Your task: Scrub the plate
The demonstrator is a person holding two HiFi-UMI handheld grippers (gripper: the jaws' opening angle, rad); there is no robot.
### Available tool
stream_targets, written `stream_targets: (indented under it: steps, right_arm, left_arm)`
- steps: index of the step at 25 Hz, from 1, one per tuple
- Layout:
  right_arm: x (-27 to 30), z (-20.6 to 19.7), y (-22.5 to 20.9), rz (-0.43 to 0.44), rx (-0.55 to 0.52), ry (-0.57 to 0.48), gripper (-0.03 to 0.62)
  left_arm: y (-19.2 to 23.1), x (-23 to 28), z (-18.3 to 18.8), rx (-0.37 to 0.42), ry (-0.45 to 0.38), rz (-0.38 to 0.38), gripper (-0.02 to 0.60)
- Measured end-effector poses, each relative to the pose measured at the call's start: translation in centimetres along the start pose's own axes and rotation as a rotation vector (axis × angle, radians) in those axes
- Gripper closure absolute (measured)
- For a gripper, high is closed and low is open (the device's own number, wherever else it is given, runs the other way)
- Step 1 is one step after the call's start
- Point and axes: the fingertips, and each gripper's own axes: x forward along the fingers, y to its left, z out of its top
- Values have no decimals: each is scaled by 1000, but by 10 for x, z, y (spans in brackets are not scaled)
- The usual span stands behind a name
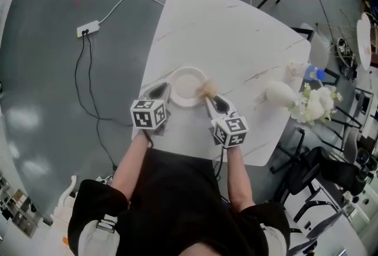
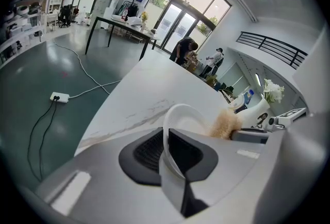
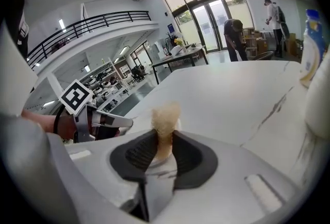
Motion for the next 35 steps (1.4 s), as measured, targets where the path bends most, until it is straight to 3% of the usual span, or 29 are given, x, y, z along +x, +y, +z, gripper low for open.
stream_targets:
  steps: [12,23,35]
  right_arm:
    - [-5,10,5,25,43,-58,500]
    - [-16,56,51,111,-44,-185,502]
    - [6,35,93,197,-83,-167,505]
  left_arm:
    - [-1,1,0,-13,-10,-1,541]
    - [-2,2,2,-5,-13,-7,541]
    - [-3,4,5,4,-22,-14,543]
